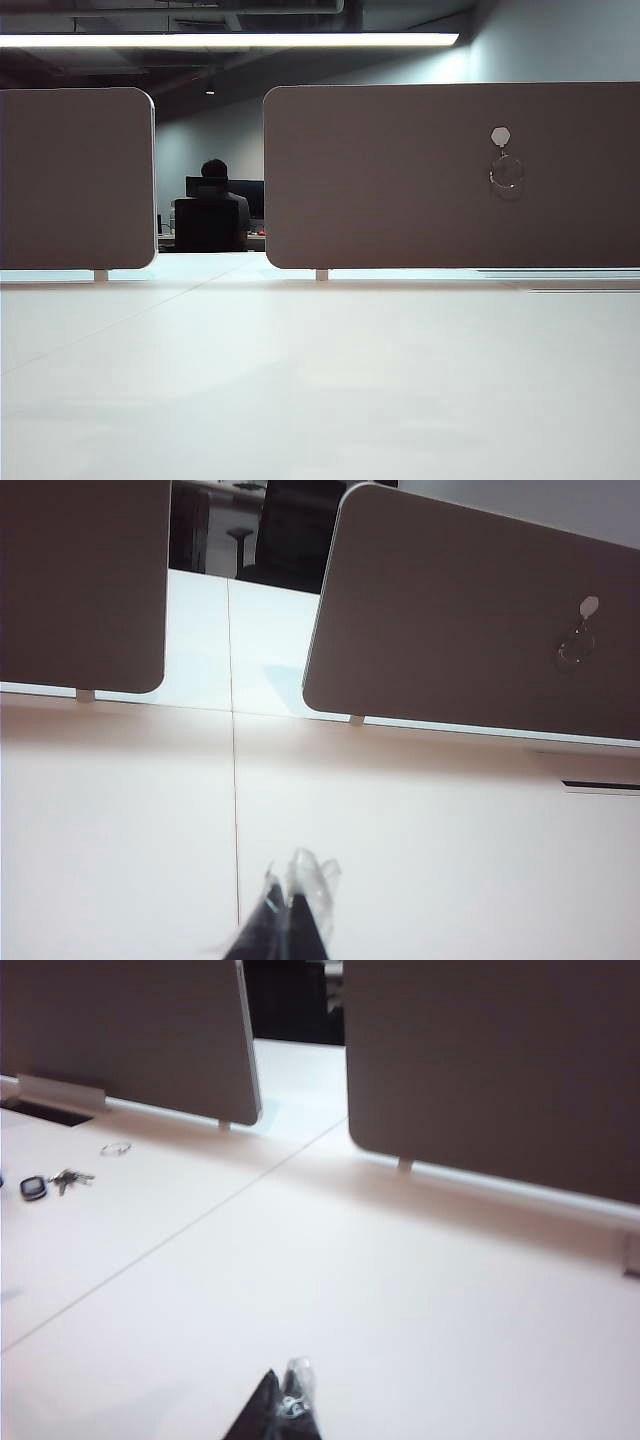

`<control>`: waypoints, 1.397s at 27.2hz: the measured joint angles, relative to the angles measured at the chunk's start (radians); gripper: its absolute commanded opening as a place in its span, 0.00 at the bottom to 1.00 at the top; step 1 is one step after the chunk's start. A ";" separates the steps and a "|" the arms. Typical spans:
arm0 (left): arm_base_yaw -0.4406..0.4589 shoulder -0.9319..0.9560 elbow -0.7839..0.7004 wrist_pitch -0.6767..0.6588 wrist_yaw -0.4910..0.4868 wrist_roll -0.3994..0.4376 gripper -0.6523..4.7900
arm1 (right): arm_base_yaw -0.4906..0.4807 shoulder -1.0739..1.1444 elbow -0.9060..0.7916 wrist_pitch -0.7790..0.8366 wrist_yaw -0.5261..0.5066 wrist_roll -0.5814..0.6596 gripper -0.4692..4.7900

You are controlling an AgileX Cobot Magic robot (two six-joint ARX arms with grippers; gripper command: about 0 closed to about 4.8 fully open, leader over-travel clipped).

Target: Hang the earring on the hook.

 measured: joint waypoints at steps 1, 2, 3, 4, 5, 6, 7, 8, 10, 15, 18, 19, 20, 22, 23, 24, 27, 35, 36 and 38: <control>0.000 0.000 -0.034 0.035 0.000 -0.001 0.11 | 0.000 -0.022 -0.050 0.011 -0.014 0.015 0.08; 0.000 0.001 -0.062 0.055 0.000 -0.003 0.11 | 0.000 -0.034 -0.086 0.025 -0.030 0.022 0.08; 0.000 0.000 -0.090 0.084 0.000 -0.003 0.11 | 0.000 -0.036 -0.122 0.070 -0.046 0.026 0.08; 0.000 0.000 -0.130 0.120 0.000 -0.003 0.11 | 0.000 -0.035 -0.160 0.114 -0.063 0.029 0.08; 0.000 0.000 -0.161 0.145 0.000 -0.003 0.11 | 0.000 -0.034 -0.193 0.141 -0.067 0.030 0.08; 0.000 0.001 -0.196 0.164 0.000 -0.003 0.11 | 0.000 -0.033 -0.235 0.174 -0.068 0.032 0.08; 0.000 0.001 -0.229 0.183 0.000 -0.003 0.11 | 0.000 -0.031 -0.272 0.200 -0.068 0.043 0.08; 0.000 0.001 -0.257 0.198 -0.003 -0.003 0.11 | 0.000 -0.030 -0.315 0.241 -0.068 0.065 0.08; 0.000 0.001 -0.301 0.230 -0.003 -0.003 0.11 | 0.000 -0.029 -0.402 0.317 -0.068 0.092 0.08; 0.000 0.001 -0.342 0.285 -0.003 -0.003 0.11 | 0.000 -0.028 -0.515 0.416 -0.066 0.101 0.08; 0.000 0.001 -0.363 0.294 -0.003 -0.003 0.11 | 0.000 -0.028 -0.565 0.470 -0.056 0.101 0.08; 0.000 0.001 -0.370 0.293 -0.002 -0.003 0.11 | 0.000 -0.028 -0.573 0.465 -0.053 0.103 0.08; 0.001 0.001 -0.384 0.293 0.016 -0.009 0.11 | 0.000 -0.027 -0.574 0.464 -0.048 0.103 0.08; 0.000 0.001 -0.412 0.293 0.068 -0.025 0.11 | 0.000 -0.028 -0.574 0.455 -0.048 0.104 0.08; 0.000 0.001 -0.426 0.293 0.073 -0.026 0.11 | 0.000 -0.028 -0.574 0.451 -0.048 0.104 0.08; 0.000 0.001 -0.435 0.293 0.069 -0.029 0.11 | 0.000 -0.028 -0.574 0.451 -0.048 0.104 0.08; 0.000 0.001 -0.463 0.291 0.020 -0.029 0.11 | 0.000 -0.028 -0.574 0.451 -0.020 0.104 0.08; 0.002 0.001 -0.471 0.385 -0.060 0.015 0.11 | -0.196 0.005 -0.574 0.578 0.089 0.108 0.08; 0.002 0.001 -0.471 0.393 -0.019 0.012 0.11 | -0.256 0.016 -0.574 0.616 0.057 0.117 0.08; 0.001 0.001 -0.471 0.394 0.053 -0.003 0.13 | -0.320 0.014 -0.574 0.672 0.034 0.147 0.08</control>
